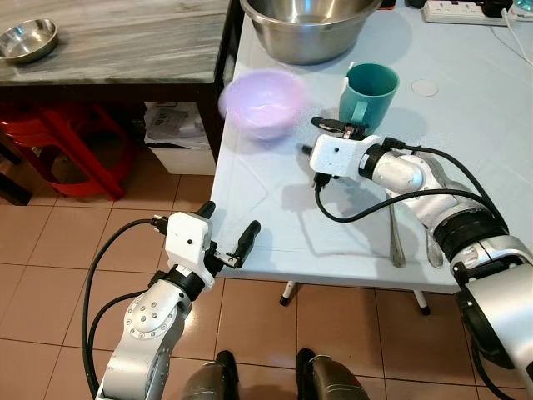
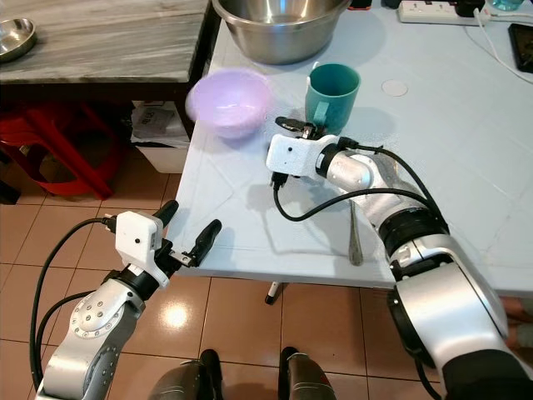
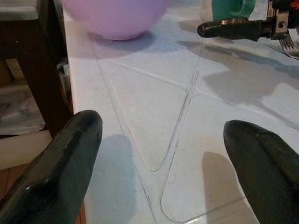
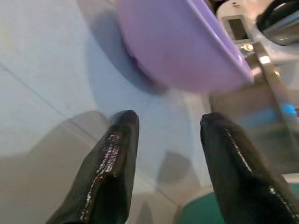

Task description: Setting the table

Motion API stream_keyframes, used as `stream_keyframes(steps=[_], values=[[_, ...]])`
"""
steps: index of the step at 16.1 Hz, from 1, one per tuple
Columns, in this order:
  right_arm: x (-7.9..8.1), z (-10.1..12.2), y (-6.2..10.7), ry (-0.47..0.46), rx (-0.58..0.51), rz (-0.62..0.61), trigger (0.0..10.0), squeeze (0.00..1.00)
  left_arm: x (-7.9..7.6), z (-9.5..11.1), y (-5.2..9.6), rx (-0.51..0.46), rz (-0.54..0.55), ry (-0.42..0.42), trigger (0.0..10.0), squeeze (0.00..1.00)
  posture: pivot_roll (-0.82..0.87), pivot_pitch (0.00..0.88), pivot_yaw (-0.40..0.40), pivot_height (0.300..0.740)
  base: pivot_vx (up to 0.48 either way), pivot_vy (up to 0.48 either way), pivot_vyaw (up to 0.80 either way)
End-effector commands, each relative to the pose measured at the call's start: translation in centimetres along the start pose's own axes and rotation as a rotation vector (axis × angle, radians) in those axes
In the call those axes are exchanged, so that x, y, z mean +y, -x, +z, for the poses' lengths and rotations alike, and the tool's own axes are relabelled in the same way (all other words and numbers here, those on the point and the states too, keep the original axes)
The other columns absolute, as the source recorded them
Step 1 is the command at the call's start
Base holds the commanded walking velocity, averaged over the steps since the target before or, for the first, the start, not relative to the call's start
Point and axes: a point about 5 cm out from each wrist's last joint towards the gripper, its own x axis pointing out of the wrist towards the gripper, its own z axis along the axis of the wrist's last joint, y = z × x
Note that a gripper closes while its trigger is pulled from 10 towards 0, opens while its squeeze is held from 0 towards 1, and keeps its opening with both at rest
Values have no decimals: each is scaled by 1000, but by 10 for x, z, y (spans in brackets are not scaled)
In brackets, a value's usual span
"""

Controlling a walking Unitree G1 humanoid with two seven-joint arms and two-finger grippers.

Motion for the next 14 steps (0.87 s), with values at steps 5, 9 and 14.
stream_keyframes(steps=[5,9,14], values=[[-24,24,-1,-158,-182,-193,0,0,9,1,-1,-10,69,-42,10000,0,-99,266,45,740,0,0,0],[-29,28,8,-407,-239,-375,10000,0,15,5,-7,-39,130,-58,10000,0,-111,245,31,740,0,0,0],[10,17,59,-906,-167,-656,10000,0,38,19,-7,-92,296,-109,10000,0,-131,225,39,740,0,0,0]])
